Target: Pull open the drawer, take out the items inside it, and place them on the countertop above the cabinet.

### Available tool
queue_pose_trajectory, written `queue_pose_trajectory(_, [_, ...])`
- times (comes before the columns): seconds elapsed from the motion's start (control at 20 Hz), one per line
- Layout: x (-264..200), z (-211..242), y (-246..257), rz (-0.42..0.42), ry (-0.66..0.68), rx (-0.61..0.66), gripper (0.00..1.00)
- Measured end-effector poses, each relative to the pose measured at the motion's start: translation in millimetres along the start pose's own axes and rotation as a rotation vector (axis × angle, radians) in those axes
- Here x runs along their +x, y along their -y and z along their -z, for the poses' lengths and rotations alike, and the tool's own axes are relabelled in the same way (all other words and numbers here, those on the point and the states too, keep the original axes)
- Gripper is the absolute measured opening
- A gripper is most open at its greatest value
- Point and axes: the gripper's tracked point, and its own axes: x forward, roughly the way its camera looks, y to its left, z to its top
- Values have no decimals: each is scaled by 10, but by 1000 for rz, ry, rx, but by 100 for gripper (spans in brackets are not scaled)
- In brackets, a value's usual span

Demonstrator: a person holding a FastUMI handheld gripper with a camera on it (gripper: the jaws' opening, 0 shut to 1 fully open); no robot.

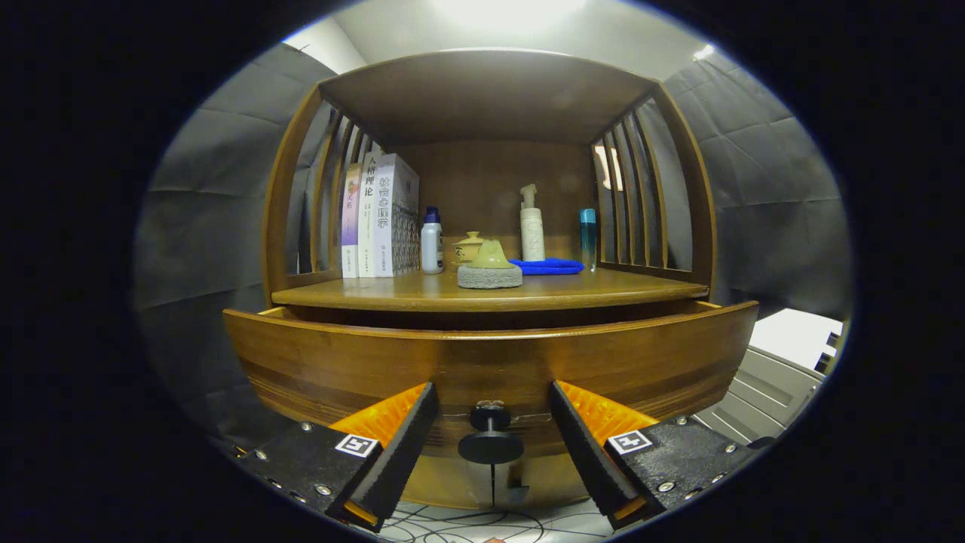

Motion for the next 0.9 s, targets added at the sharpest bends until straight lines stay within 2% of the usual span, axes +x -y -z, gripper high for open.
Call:
queue_pose_trajectory(0.35, [389, -12, -3, 0, 2, -13, 95])
queue_pose_trajectory(0.7, [526, 2, -138, -12, -23, 19, 95])
queue_pose_trajectory(0.8, [460, -31, -257, -74, -51, 22, 96])
queue_pose_trajectory(0.9, [333, -293, -236, -103, -19, 11, 96])
